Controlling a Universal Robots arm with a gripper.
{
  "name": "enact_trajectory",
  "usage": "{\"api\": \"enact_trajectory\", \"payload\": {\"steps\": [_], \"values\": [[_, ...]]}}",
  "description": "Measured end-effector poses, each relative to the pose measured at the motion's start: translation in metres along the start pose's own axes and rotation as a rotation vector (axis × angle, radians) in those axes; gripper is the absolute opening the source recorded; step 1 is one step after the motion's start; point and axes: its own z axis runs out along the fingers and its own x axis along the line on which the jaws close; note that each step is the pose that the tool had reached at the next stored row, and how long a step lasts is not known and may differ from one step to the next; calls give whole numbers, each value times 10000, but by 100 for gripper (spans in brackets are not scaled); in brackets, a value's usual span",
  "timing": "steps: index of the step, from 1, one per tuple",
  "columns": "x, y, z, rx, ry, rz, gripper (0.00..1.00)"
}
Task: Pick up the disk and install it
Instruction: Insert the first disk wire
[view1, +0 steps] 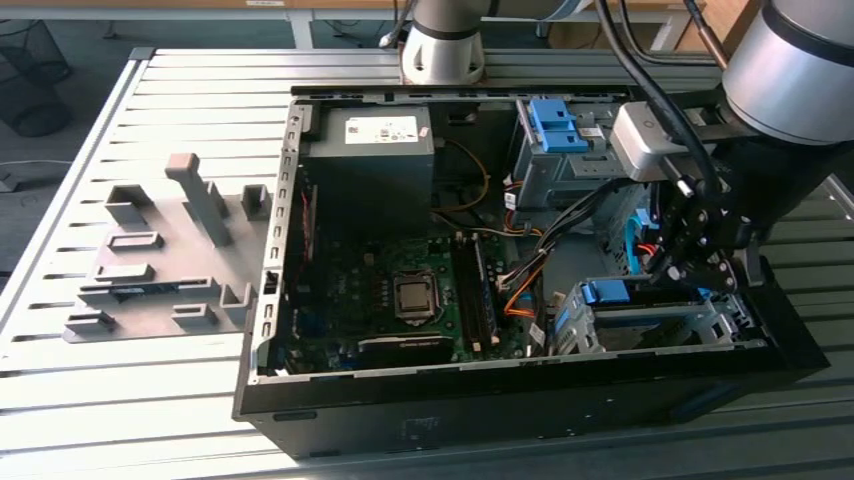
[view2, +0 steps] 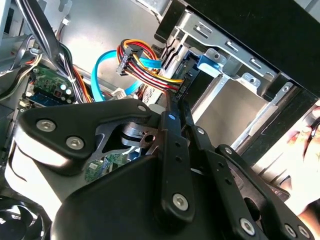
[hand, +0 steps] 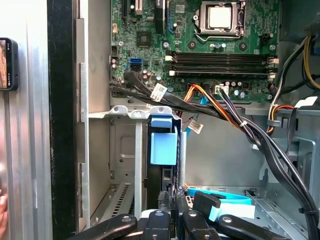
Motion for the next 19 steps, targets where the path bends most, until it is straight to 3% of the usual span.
{"api": "enact_trajectory", "payload": {"steps": [8, 13, 19], "values": [[2, -1, 14, 0, 3, 42, 16], [2, -2, -10, 0, -2, 56, 16], [2, -3, 5, -2, 22, 301, 16]]}}
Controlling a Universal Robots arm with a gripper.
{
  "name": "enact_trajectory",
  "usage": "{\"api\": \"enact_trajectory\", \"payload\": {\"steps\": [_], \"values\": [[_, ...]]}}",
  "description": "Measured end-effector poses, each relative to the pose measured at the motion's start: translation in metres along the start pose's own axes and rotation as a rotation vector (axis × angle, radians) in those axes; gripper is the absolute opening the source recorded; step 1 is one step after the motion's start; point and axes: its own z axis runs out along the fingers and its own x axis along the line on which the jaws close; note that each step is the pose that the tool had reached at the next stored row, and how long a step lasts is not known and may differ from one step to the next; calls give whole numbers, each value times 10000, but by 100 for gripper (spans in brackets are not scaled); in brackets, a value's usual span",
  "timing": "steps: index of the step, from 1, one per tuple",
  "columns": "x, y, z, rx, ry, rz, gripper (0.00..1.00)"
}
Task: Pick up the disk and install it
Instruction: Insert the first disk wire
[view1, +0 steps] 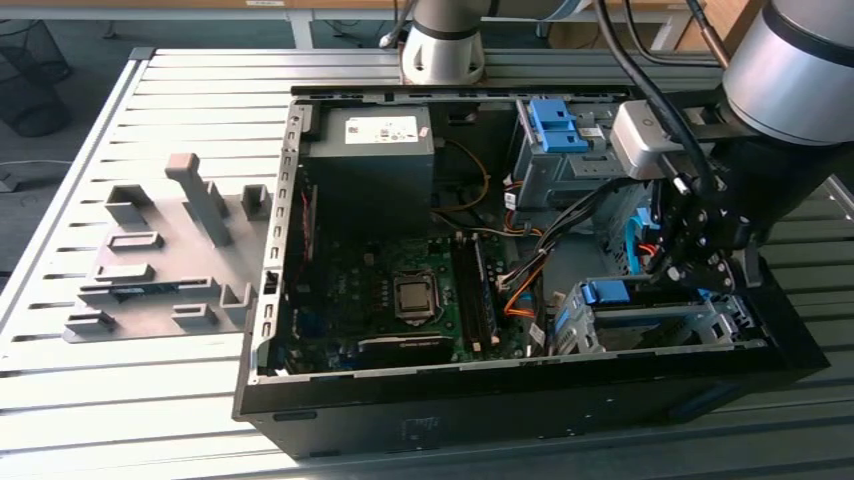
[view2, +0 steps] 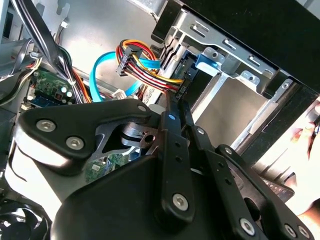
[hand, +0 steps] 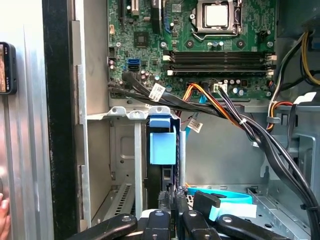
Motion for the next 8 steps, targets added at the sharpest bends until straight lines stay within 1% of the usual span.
{"api": "enact_trajectory", "payload": {"steps": [8], "values": [[-1, -2, 27, -1, 0, 42, 16]]}}
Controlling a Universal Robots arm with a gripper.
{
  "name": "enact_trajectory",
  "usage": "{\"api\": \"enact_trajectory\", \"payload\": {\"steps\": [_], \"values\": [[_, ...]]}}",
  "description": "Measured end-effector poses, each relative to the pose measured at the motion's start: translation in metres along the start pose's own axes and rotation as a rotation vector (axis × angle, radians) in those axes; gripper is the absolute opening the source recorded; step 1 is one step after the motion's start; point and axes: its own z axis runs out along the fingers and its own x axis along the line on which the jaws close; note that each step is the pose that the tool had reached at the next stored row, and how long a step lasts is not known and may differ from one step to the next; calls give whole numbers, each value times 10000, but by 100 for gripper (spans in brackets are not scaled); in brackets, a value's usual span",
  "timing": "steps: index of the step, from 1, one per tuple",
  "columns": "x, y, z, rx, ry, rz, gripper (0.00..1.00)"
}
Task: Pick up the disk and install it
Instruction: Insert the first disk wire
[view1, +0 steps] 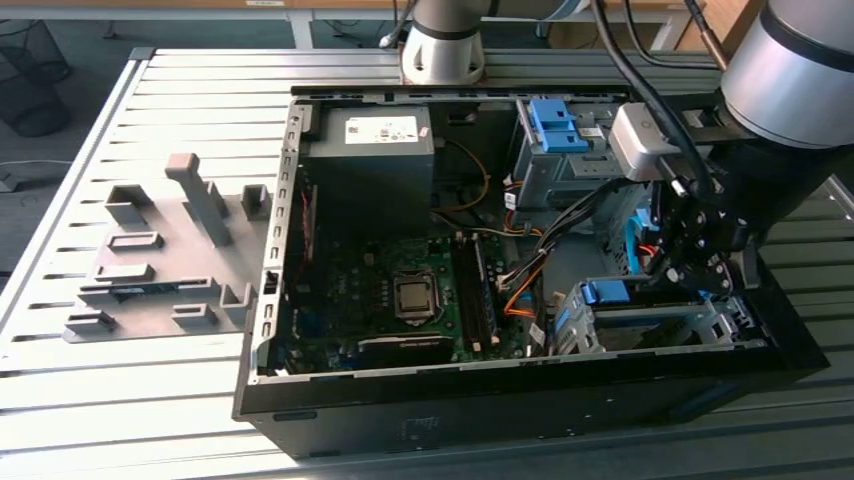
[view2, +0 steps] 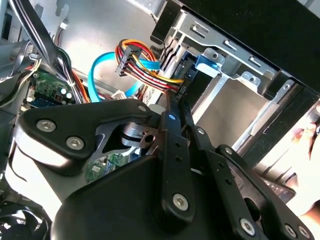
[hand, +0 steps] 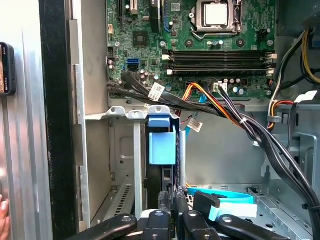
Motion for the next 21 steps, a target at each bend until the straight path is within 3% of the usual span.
{"api": "enact_trajectory", "payload": {"steps": [4, 12, 13, 14, 21], "values": [[1, 1, 35, -2, 11, 16, 16], [1, 2, 45, -3, -5, 22, 17], [1, 1, 40, -3, -5, 22, 17], [0, 1, 28, -4, -7, 23, 24], [2, -10, -112, -16, -4, 23, 24]]}}
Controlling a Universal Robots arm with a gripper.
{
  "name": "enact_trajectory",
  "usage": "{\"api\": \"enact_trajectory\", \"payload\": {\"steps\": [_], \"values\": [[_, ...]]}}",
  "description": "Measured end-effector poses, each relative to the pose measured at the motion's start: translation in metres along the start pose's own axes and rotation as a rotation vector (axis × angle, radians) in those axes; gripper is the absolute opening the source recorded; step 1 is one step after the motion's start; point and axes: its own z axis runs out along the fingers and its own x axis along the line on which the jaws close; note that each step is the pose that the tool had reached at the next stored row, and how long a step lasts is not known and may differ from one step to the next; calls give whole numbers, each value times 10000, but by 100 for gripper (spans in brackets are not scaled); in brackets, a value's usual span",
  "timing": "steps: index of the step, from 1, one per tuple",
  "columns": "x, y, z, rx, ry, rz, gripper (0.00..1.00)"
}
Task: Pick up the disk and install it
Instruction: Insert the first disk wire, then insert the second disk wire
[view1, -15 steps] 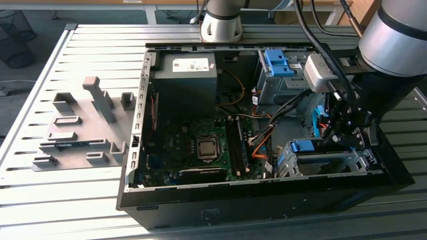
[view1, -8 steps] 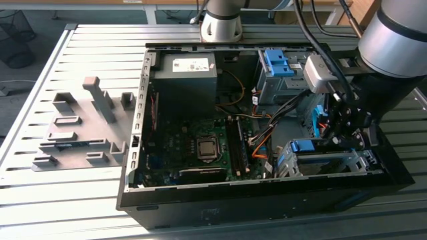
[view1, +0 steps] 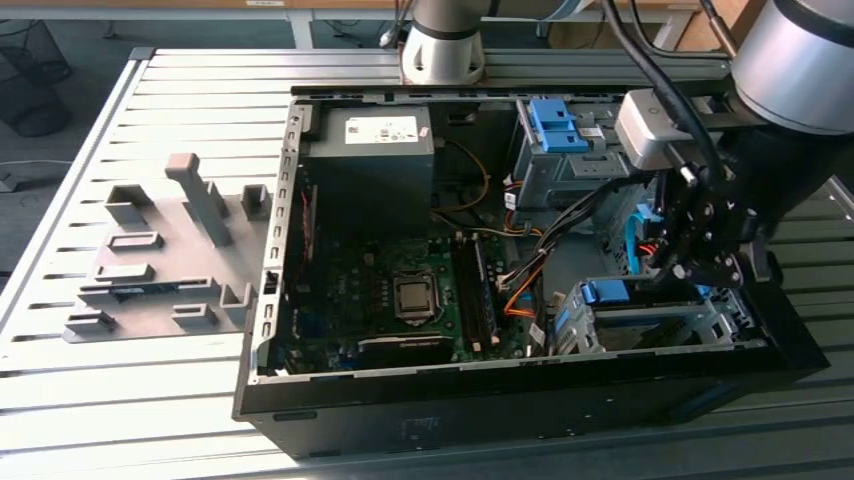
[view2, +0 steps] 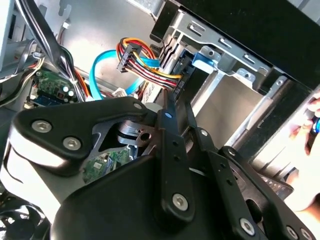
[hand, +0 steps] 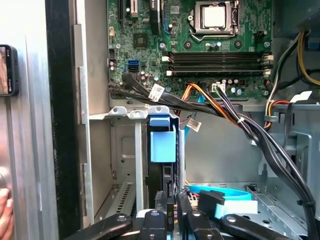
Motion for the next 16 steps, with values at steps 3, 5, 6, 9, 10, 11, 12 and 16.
{"api": "enact_trajectory", "payload": {"steps": [3, 5, 6, 9, 10, 11, 12, 16], "values": [[0, -1, -18, -9, -5, 0, 24], [0, -1, -18, -9, -8, 0, 22], [0, -1, -18, -9, -7, 0, 16], [0, -2, -19, -9, -8, 0, 11], [0, -1, -19, -9, -9, 0, 11], [0, -2, -19, -9, -10, 0, 11], [0, -2, -20, -9, -10, 0, 11], [0, -1, -19, -10, -28, 2, 11]]}}
